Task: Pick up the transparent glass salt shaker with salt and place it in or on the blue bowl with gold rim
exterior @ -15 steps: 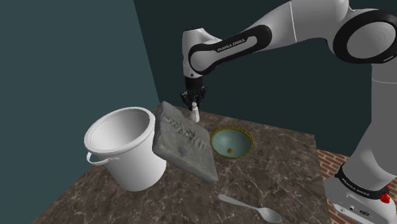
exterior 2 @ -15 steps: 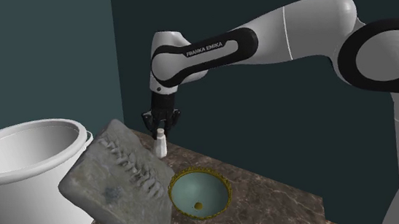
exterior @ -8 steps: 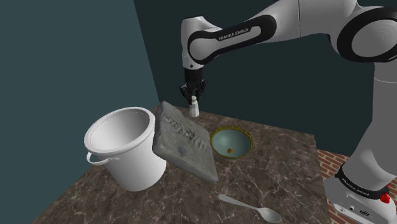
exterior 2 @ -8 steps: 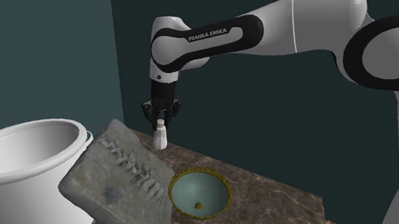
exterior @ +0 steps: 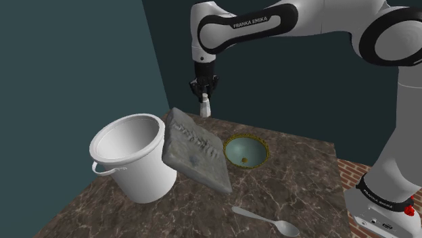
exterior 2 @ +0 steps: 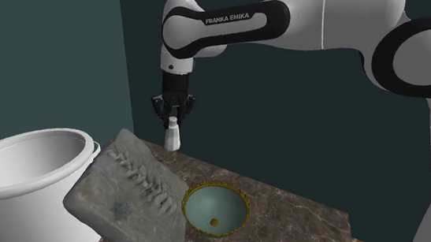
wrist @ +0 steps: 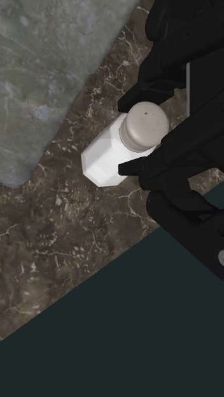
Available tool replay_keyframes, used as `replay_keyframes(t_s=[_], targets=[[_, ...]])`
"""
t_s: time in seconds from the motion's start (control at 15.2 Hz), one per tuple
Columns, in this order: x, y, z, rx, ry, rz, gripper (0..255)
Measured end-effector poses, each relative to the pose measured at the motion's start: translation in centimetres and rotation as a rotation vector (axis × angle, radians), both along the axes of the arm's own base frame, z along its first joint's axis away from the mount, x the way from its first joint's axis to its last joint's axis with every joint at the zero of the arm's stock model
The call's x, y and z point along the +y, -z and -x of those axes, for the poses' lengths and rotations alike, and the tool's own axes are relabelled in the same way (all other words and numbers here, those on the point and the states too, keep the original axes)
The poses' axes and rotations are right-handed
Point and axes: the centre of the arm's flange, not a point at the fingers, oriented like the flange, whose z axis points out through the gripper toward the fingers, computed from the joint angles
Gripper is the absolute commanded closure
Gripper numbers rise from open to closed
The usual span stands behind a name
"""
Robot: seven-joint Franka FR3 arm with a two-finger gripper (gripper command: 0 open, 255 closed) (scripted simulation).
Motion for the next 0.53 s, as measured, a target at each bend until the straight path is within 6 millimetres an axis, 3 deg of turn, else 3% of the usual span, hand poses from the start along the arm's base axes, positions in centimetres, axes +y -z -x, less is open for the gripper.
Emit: replay_keyframes(t_s=[0.53], targets=[[0.0, -3.9, 0.6, 0.001, 0.000, 0.000, 255]])
